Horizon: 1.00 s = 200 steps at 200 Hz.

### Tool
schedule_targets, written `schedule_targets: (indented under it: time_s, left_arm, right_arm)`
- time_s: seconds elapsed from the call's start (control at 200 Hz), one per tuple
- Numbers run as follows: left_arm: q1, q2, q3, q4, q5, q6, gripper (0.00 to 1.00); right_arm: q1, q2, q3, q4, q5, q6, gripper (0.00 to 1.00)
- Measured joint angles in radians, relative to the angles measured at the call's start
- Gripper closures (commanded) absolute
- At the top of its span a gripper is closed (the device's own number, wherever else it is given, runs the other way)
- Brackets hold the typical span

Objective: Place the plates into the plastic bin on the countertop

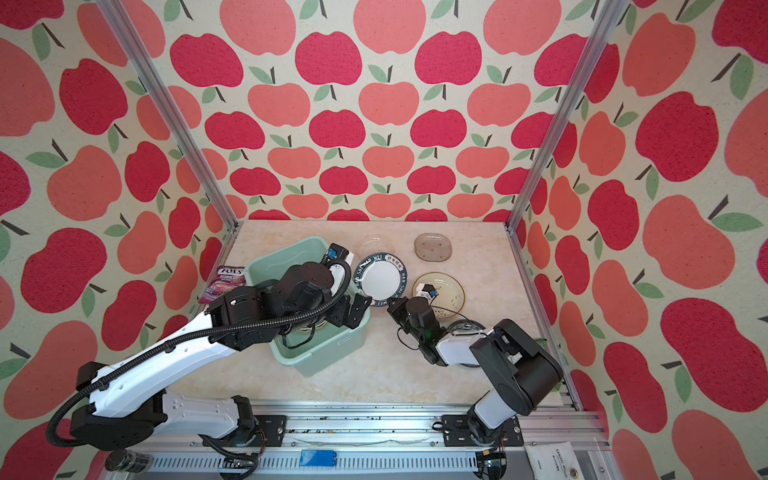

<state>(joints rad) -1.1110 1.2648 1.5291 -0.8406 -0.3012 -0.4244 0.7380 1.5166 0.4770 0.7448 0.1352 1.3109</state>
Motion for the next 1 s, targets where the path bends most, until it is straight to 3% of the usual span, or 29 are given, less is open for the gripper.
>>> schedule_targets:
  time_s: [0.355,0.575,0.785,1.001]
  left_arm:
    - [-0.003,-0.098,-0.047,0.003,0.013,-0.035,0.01]
    - [-0.003,-0.118,-0.047,-0.003,0.028,-0.034,0.01]
    - [0.030,-0.130,-0.047,-0.006,0.070,-0.034,0.01]
    - [0.206,-0.134,-0.052,0.002,0.254,-0.082,0.01]
  right_arm:
    - [-0.002,-0.316,0.090,-0.394,0.078,-0.237,1.00]
    - [-0.088,-0.516,0.179,-0.650,0.063,-0.408,1.00]
    - [-0.222,-0.661,0.273,-0.909,-0.122,-0.532,1.00]
    - [-0.297,-0.762,0.296,-1.038,-0.372,-0.546,1.00]
